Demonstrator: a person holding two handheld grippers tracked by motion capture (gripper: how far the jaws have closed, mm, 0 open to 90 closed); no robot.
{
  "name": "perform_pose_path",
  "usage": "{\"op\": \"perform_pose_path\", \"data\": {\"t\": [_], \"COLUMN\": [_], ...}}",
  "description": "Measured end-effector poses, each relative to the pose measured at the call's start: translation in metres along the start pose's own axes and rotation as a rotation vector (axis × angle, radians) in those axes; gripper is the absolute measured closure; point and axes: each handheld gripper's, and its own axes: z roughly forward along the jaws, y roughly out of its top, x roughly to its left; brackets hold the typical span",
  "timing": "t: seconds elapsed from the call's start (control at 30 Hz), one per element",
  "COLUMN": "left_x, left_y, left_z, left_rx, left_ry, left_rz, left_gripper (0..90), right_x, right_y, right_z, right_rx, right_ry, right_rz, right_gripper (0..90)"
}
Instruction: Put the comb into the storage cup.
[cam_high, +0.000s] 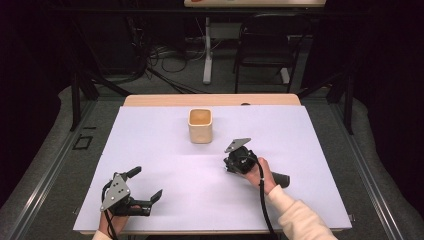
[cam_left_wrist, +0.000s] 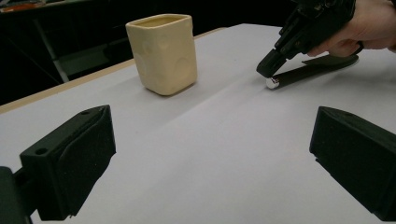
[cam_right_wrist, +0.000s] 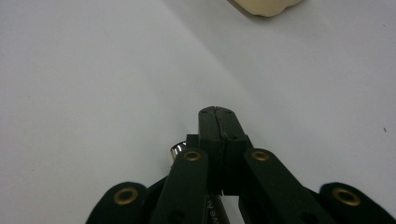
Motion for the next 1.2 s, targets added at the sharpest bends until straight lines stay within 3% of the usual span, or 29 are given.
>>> {"op": "perform_pose_path", "data": {"t": [1.2], "left_x": [0.001], "left_y": [0.001], "left_z": [0.001], "left_rx": [-0.002], "left_ry": [0.000], "left_rz": [0.007], "left_gripper": [0.4], "right_x": [0.011], "right_y": [-0.008], "right_z": [-0.006], "right_rx": [0.065], "right_ry": [0.067], "right_rz": [-0.037], "right_gripper": [90.0]}}
